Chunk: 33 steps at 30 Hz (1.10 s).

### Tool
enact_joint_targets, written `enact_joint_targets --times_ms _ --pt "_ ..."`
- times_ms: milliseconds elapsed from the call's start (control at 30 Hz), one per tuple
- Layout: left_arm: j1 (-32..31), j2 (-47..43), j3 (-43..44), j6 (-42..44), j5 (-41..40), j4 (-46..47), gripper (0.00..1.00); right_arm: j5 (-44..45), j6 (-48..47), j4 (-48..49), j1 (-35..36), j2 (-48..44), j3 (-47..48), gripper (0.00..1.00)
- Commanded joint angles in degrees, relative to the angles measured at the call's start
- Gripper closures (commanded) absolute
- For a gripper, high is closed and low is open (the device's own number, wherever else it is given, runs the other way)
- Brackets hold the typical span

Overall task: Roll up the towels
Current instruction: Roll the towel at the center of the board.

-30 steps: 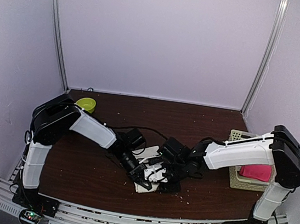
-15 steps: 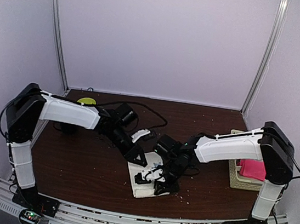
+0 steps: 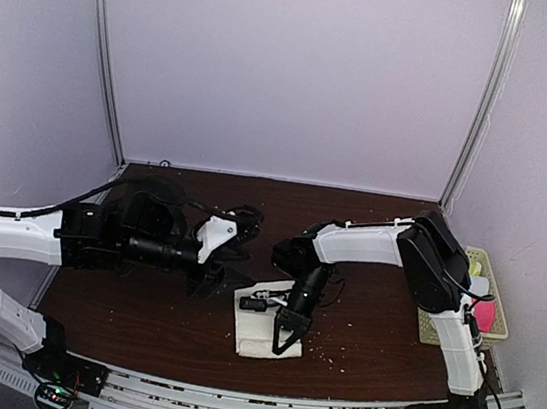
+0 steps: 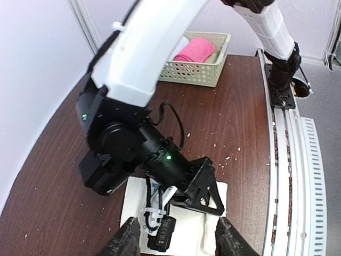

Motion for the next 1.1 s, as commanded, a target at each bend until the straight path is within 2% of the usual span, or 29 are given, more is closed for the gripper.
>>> enact_joint_targets --times_ms 0,100,233,433,567,667,900,967,1067 --pt "-4.24 7.47 2.8 7.89 -3.82 -3.7 0.51 7.04 2.58 -1.13 0.1 5.91 0.38 0.85" --pt "-8.22 15.5 5.49 9.04 -7.12 -8.07 0.54 7.2 2.77 -1.69 -0.05 7.18 1.58 0.84" --pt "-10.19 24.75 7.83 9.29 -10.79 -9.4 0.54 7.17 4.49 -0.61 -0.27 7.52 1.6 0.85" --pt "-10.46 31.49 8.31 9.22 -10.17 -8.97 0.52 6.9 3.85 -0.98 -0.27 7.24 1.17 0.84" --pt "-10.5 34.38 7.56 8.29 -10.95 -7.28 0.54 7.25 4.25 -0.23 -0.32 7.09 0.99 0.84" --pt "-10.5 35.26 7.03 8.06 -9.83 -5.81 0.58 6.95 4.07 -0.5 -0.32 6.98 0.89 0.84" --pt "-10.58 34.77 7.05 7.77 -8.18 -6.64 0.76 7.06 4.01 -0.45 -0.33 3.42 1.06 0.83" --pt "-10.58 35.12 7.74 6.61 -9.15 -7.75 0.73 7.74 4.61 -0.02 -0.24 2.14 1.15 0.83" --pt "-10.58 34.94 8.04 5.32 -10.28 -8.04 0.63 8.02 4.95 -0.02 -0.32 1.74 1.24 0.83"
